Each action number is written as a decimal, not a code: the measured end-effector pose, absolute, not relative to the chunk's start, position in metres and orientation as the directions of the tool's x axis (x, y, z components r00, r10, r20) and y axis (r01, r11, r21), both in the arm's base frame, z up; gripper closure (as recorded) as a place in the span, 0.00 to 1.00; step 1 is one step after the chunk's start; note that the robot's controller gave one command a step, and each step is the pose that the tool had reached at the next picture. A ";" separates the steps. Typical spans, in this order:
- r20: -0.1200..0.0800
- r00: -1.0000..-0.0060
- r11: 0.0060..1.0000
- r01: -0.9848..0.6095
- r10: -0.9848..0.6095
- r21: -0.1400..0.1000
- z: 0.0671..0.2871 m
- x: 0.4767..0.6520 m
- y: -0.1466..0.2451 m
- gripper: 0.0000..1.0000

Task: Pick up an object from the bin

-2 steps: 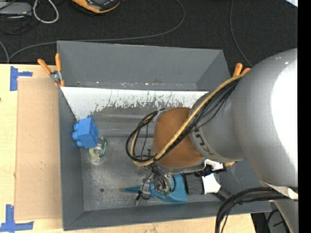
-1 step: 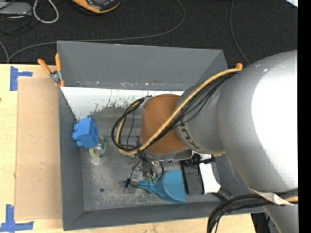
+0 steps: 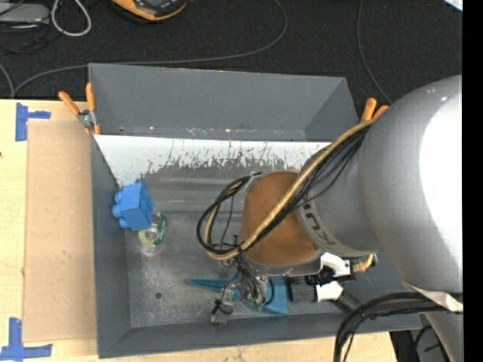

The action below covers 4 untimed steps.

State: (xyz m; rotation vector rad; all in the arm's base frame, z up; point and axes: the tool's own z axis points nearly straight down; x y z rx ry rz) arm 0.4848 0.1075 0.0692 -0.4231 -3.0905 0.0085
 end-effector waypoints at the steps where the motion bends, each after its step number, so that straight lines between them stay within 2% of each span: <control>1: 0.013 -0.990 0.990 0.143 0.143 -0.002 0.081 0.481 0.077 0.00; 2: 0.015 -0.979 0.979 0.205 0.205 -0.003 0.074 0.482 0.079 0.00; 3: 0.016 -0.984 0.984 0.176 0.176 -0.001 0.069 0.470 0.057 1.00; 4: 0.016 -0.984 0.984 0.177 0.177 -0.001 0.069 0.470 0.057 1.00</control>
Offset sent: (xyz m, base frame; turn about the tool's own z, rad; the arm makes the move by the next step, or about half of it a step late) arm -0.0026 -0.0264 0.0008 -0.0289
